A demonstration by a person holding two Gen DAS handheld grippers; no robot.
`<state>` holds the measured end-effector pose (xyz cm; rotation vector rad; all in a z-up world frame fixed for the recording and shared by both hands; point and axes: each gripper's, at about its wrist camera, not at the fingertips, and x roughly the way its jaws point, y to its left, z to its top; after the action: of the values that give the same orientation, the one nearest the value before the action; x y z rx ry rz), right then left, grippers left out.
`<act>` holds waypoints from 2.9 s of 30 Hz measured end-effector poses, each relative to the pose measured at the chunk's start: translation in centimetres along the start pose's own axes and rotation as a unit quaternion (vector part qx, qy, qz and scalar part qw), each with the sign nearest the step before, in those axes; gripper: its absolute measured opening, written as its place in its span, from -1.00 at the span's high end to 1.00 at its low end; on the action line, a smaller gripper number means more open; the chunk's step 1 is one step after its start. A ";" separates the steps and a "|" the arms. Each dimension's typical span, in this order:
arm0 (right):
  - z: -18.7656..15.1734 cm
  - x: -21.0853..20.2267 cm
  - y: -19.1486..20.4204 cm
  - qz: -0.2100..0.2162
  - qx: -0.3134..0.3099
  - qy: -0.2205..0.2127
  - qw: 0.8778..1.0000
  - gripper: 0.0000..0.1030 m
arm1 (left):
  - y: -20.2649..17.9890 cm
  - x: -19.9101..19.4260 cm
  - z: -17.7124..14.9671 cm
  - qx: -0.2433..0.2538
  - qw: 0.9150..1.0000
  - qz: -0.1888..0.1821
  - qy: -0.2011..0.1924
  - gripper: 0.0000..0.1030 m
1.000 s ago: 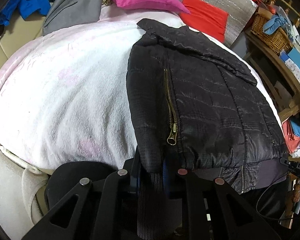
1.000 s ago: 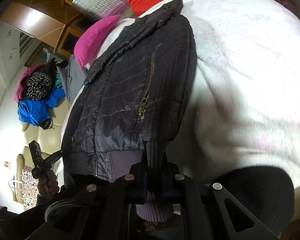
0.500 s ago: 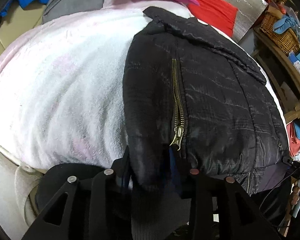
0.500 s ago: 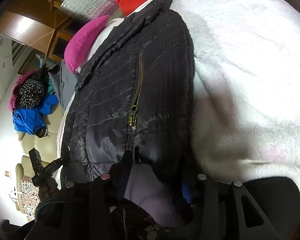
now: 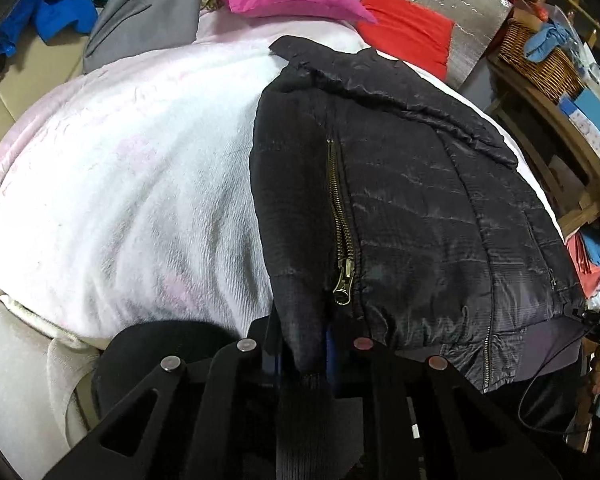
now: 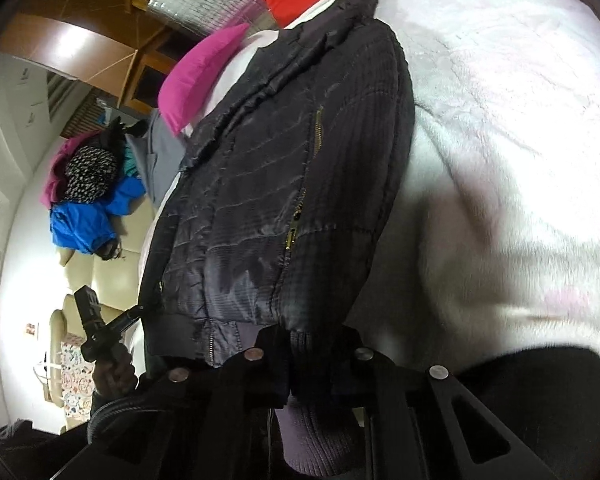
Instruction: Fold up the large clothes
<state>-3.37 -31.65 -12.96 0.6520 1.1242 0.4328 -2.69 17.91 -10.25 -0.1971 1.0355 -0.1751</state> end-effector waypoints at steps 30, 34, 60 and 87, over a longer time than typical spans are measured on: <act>1.0 -0.3 -1.2 0.076 0.043 -0.012 0.996 0.62 | -0.9 1.0 2.1 0.000 1.000 -0.008 0.005 0.76; 1.1 -1.0 0.2 0.099 0.023 -0.017 0.995 0.62 | -1.5 -0.8 2.6 0.004 1.000 -0.011 -0.015 0.76; 6.3 -5.4 3.9 0.173 -0.025 -0.092 0.980 0.62 | -3.1 -5.6 9.1 0.011 0.993 -0.039 -0.109 0.76; 16.8 -5.9 6.8 0.153 -0.008 -0.187 0.970 0.63 | -4.8 -4.2 18.4 -0.024 0.986 0.020 -0.163 0.76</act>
<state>9.89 -34.63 0.39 0.8582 0.6623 0.5546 10.88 15.71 3.48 -0.2388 0.7179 -0.0772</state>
